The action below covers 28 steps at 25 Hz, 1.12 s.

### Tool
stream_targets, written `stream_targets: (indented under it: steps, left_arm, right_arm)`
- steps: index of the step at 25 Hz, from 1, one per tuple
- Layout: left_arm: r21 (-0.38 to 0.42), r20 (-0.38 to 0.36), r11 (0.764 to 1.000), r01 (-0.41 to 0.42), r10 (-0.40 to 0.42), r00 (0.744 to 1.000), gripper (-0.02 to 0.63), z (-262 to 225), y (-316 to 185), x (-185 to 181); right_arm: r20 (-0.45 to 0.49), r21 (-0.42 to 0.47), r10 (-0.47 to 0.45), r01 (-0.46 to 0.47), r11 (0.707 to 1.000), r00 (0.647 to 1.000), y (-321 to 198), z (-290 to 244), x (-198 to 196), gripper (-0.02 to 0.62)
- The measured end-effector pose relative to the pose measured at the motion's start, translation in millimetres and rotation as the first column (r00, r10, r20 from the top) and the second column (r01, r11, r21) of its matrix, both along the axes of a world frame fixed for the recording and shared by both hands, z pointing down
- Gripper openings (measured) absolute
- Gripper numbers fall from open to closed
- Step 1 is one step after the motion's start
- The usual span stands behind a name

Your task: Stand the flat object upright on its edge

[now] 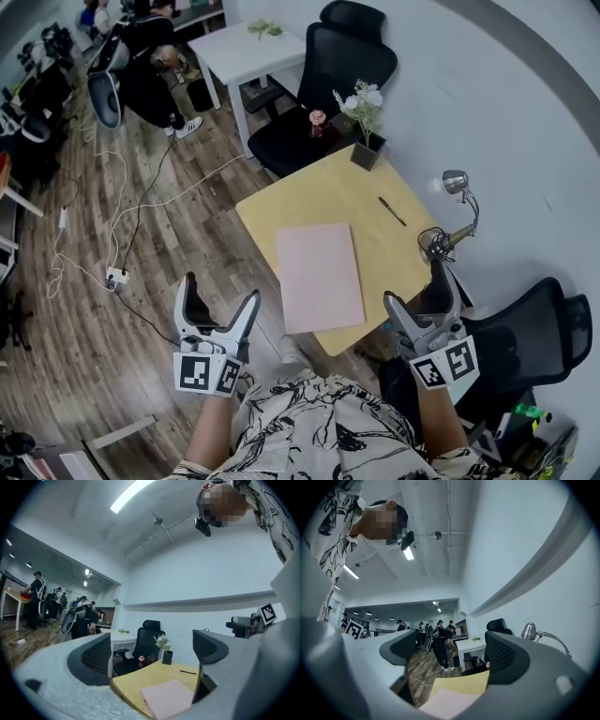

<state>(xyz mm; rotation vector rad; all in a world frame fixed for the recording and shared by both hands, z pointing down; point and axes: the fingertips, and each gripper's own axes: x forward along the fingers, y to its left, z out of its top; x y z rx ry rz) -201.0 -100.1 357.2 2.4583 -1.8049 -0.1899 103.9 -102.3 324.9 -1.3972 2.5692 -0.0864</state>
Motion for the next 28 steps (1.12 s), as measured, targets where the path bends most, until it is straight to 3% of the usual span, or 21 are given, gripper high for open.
stream_targets:
  steps: [11,17,20,23,28]
  left_arm:
    - [-0.027,-0.008,0.993,-0.115,0.115,0.993,0.543,12.0,-49.6,-11.2]
    - [-0.048,-0.032,0.991,-0.127,0.126,0.992,0.543,20.1,-64.9,-22.4]
    - [-0.072,-0.058,0.989,-0.128,0.124,0.991,0.543,27.5,-70.8,-17.1]
    - [-0.106,-0.109,0.984,-0.14,0.129,0.986,0.544,39.0,-78.7,-9.0]
    - [-0.175,-0.112,0.976,-0.126,0.107,0.988,0.548,68.9,-91.1,5.6]
  right_arm:
    - [-0.037,-0.036,0.057,-0.059,0.998,0.998,-34.2,9.7,-24.9,0.471]
    - [-0.136,-0.033,0.036,-0.041,0.999,0.99,-45.4,13.0,-48.8,0.471]
    - [-0.128,-0.064,0.032,-0.04,0.997,0.991,-56.0,21.8,-43.1,0.471]
    - [-0.186,-0.091,0.024,-0.041,0.995,0.982,-70.9,43.5,-37.9,0.471]
    - [-0.18,-0.188,-0.026,-0.008,0.982,0.983,-95.7,87.8,-33.2,0.472]
